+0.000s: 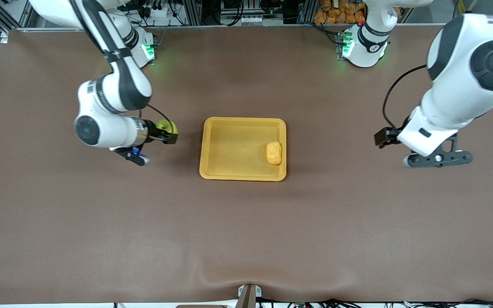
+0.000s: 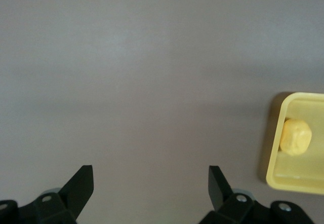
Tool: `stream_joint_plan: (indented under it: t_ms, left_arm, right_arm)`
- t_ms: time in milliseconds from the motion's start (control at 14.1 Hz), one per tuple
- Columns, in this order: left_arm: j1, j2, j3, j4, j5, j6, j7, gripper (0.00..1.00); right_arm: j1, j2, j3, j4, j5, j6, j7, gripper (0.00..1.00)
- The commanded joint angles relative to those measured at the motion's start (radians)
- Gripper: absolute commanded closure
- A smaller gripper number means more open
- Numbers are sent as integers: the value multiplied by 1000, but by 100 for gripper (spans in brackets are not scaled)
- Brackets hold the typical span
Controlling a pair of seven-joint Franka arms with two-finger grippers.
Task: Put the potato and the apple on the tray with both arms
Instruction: 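Raise the left gripper away while the right gripper carries the apple over the tray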
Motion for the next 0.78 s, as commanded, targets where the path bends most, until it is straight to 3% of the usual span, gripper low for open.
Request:
stream_joint_plan:
  t_ms: [0, 709]
  left_arm:
    - [10, -62, -5, -20, -13, -49, 36, 0]
    - [107, -105, 3, -19, -15, -80, 266, 0]
  right_arm:
    - [69, 70, -10, 69, 58, 23, 80, 89]
    - [195, 236, -10, 204, 61, 146, 272, 88]
